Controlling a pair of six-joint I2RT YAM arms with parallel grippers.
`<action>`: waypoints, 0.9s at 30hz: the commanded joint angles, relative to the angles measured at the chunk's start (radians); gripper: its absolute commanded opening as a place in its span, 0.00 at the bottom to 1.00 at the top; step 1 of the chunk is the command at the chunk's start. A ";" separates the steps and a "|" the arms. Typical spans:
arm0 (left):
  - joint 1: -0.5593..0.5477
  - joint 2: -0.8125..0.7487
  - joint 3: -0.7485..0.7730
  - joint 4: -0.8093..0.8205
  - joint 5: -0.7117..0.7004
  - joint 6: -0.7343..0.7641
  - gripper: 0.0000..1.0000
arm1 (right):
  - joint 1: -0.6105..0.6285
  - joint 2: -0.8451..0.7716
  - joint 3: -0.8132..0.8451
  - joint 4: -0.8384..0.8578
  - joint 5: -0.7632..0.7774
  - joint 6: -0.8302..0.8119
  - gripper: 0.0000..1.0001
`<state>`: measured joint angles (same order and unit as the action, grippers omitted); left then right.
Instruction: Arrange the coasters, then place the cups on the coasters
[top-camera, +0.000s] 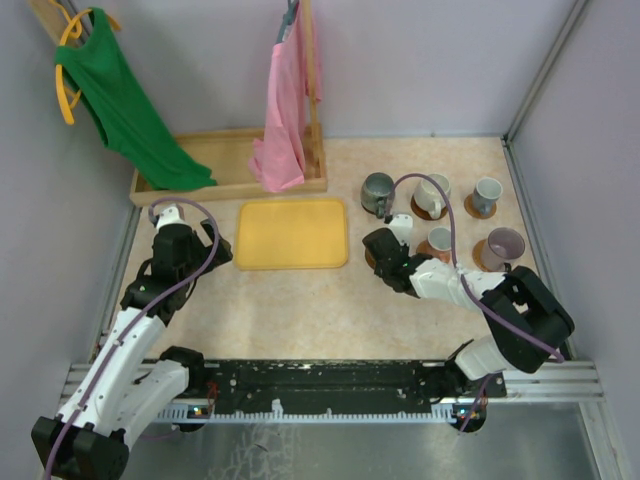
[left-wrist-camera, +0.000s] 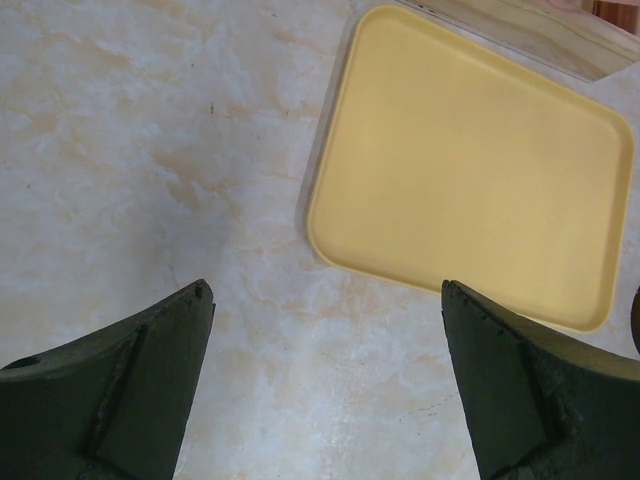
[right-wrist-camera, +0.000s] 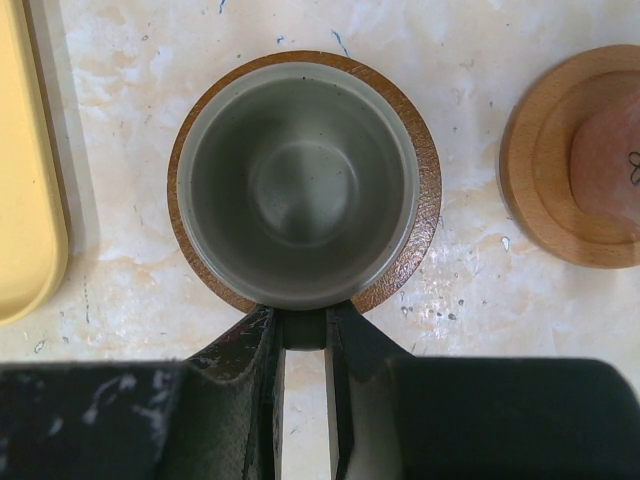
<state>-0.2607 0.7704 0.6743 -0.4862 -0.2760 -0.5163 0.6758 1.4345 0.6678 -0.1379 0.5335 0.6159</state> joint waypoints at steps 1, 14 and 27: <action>0.007 -0.001 -0.008 0.027 0.001 0.001 1.00 | -0.010 0.011 0.015 -0.012 0.039 0.021 0.00; 0.007 0.001 -0.005 0.026 -0.002 0.004 1.00 | -0.010 0.020 0.018 -0.004 0.028 0.025 0.30; 0.006 -0.002 0.000 0.022 -0.019 0.018 1.00 | -0.010 -0.091 0.045 -0.067 0.034 0.021 0.38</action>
<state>-0.2607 0.7704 0.6743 -0.4858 -0.2771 -0.5156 0.6727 1.4277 0.6682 -0.1833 0.5327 0.6231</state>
